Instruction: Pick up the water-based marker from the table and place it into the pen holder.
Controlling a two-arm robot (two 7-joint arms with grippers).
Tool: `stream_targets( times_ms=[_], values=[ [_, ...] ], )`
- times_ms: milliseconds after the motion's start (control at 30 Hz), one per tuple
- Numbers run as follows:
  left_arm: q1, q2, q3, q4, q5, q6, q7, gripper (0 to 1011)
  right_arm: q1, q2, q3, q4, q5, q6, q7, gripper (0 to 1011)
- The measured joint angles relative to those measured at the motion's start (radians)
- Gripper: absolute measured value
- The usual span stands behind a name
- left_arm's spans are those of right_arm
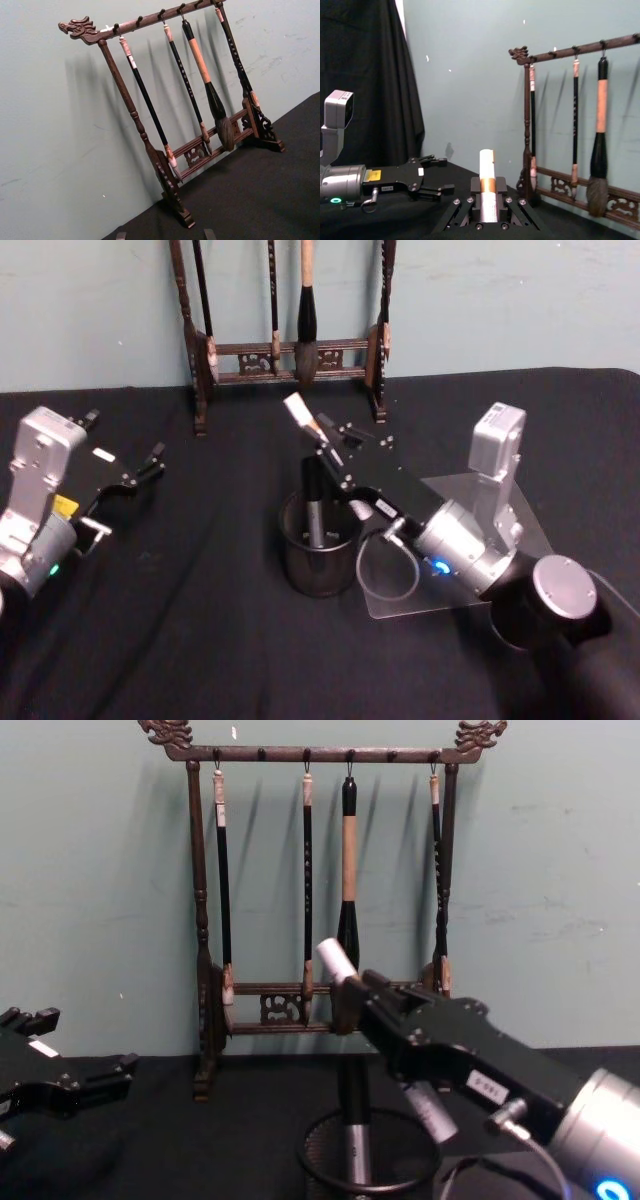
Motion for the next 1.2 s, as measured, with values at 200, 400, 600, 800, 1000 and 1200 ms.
stream_targets(
  times_ms=[200,400,600,800,1000,1200],
  values=[
    [0.000,0.000,0.000,0.000,0.000,0.000,0.000,1001,0.013,-0.015,-0.013,0.036,0.008,-0.005,0.008,178],
    [0.000,0.000,0.000,0.000,0.000,0.000,0.000,1001,0.018,-0.020,-0.018,0.049,0.009,-0.005,0.009,178],
    [0.000,0.000,0.000,0.000,0.000,0.000,0.000,1001,0.022,-0.025,-0.021,0.059,0.011,-0.008,0.009,178],
    [0.000,0.000,0.000,0.000,0.000,0.000,0.000,1001,0.024,-0.029,-0.024,0.063,0.012,-0.010,0.009,178],
    [0.000,0.000,0.000,0.000,0.000,0.000,0.000,1001,0.024,-0.031,-0.030,0.064,0.012,-0.010,0.011,178],
    [0.000,0.000,0.000,0.000,0.000,0.000,0.000,1001,0.025,-0.030,-0.035,0.061,0.008,-0.006,0.008,178]
  ],
)
